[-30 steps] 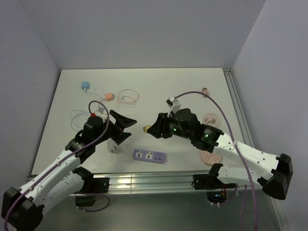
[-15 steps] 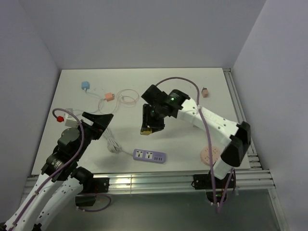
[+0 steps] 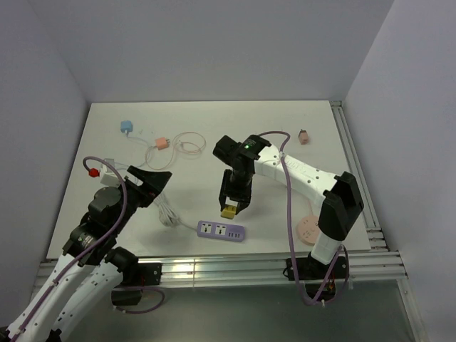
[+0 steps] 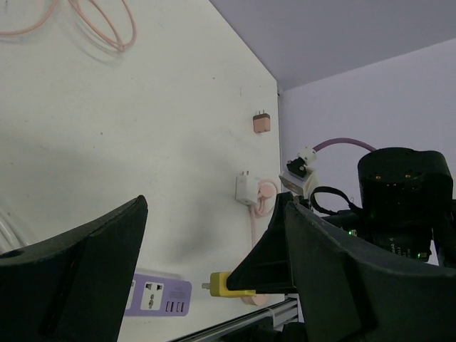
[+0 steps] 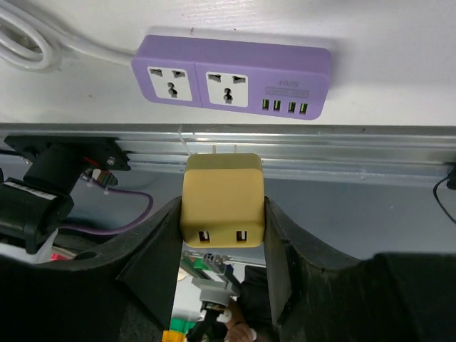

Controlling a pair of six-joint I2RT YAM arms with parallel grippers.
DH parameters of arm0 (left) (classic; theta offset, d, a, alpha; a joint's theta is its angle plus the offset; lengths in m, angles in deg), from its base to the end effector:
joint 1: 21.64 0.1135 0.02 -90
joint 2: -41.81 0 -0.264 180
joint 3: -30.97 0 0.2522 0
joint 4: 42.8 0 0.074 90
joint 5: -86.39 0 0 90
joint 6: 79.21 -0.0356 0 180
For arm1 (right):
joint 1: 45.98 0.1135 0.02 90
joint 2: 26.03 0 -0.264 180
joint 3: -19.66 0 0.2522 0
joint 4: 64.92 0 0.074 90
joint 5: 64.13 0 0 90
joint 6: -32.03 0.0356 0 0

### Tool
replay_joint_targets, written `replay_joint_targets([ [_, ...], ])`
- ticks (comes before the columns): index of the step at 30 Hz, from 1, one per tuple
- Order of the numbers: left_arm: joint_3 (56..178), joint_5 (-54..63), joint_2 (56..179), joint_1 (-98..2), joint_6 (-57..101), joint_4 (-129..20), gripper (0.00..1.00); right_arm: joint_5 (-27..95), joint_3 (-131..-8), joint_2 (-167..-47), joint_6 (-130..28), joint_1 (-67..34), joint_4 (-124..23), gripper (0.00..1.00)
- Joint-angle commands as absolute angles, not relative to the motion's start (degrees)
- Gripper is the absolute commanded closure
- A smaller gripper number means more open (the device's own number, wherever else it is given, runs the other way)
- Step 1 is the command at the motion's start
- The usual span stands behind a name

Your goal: Insert the plug

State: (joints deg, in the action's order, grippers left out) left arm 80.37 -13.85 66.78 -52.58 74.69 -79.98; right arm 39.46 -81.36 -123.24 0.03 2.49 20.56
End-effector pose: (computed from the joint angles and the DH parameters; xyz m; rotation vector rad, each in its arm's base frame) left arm 0.1033 -0.0545 0.3052 -0.6712 1.7882 -1.0054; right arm 0.2062 0.2455 0.2847 -0.2243 -3.0052 -0.3907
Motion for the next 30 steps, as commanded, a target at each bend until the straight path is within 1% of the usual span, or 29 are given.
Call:
replay_joint_targets([
  [1, 81.02, -13.02, 66.94, -53.45, 72.4, -78.62, 0.17, 38.88, -84.45, -125.42, 2.93, 2.54, 22.75, 1.0],
  [13, 82.17, -17.85, 65.89, -57.15, 70.47, -80.46, 0.17, 37.57, -83.84, -131.93, 4.52, 5.52, 18.02, 1.0],
  [30, 82.34, -18.73, 65.27, -59.17, 70.11, -81.43, 0.17, 34.49, -84.71, -136.06, 3.47, 6.67, 17.74, 1.0],
])
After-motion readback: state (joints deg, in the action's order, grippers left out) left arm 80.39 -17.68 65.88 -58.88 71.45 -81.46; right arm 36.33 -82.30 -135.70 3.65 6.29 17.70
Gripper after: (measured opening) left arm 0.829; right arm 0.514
